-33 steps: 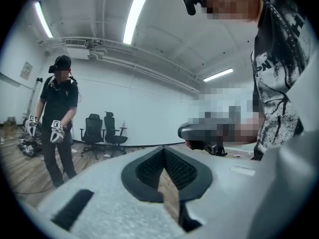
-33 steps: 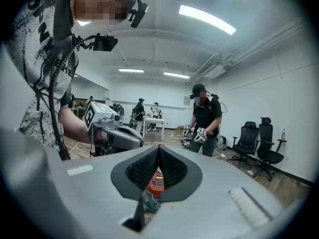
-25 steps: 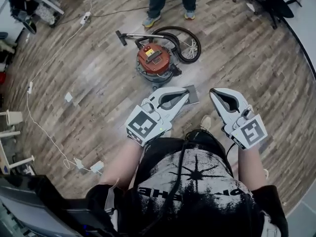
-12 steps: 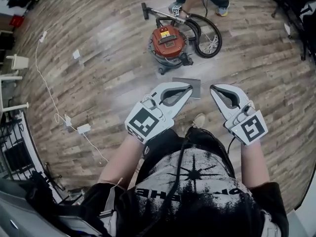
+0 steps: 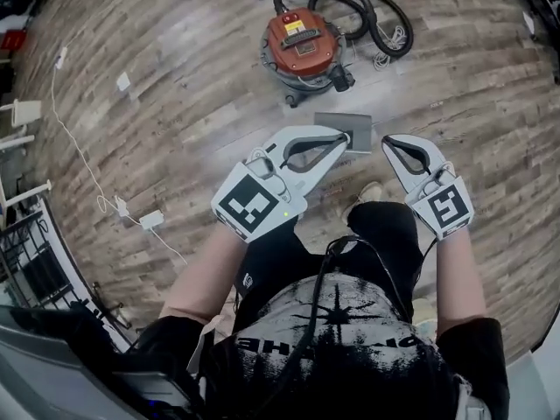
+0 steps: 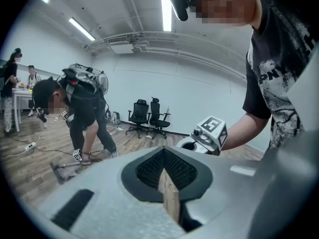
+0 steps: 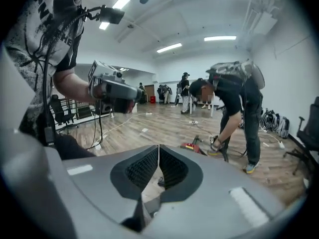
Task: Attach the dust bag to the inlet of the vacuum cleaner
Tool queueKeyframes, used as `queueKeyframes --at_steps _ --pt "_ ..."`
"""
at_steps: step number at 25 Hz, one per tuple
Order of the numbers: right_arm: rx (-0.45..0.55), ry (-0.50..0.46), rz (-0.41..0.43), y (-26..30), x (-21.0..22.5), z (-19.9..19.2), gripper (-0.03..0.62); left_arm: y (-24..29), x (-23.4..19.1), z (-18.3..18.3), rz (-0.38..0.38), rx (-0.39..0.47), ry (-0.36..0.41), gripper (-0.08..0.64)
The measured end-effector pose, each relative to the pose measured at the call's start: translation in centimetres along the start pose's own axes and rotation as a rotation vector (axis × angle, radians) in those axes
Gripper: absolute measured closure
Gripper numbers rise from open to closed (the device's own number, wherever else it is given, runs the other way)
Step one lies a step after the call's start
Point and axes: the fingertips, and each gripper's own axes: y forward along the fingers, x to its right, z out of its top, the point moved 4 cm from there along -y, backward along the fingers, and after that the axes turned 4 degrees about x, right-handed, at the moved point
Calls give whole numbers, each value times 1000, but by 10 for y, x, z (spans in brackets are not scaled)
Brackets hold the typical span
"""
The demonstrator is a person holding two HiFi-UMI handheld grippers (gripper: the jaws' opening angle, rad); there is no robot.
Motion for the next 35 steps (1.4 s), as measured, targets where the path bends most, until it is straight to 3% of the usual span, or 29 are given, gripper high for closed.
queueKeyframes --at_steps 4,11,14,17,21,26,31,35 --pt "-142 26 26 71 9 -135 568 22 -46 -103 -28 -34 28 561" --pt "-346 -36 150 192 0 -392 528 74 -100 -303 -97 -94 94 561" --pt "-491 -47 216 221 -8 -498 480 88 -112 -364 -112 -104 106 561" --pt "-607 -56 268 236 -16 -572 452 97 -117 -401 -113 -118 114 561" --pt "-785 -111 331 242 -25 -638 405 104 -124 -411 -75 -117 87 561" --pt "-936 -161 314 232 -24 -682 374 103 -128 -414 -33 -100 69 561" --pt "-1029 -200 320 234 -25 -712 367 94 -137 -421 -3 -111 48 561" --pt "-1050 -227 272 238 -23 -726 380 95 -143 -425 6 -104 28 561"
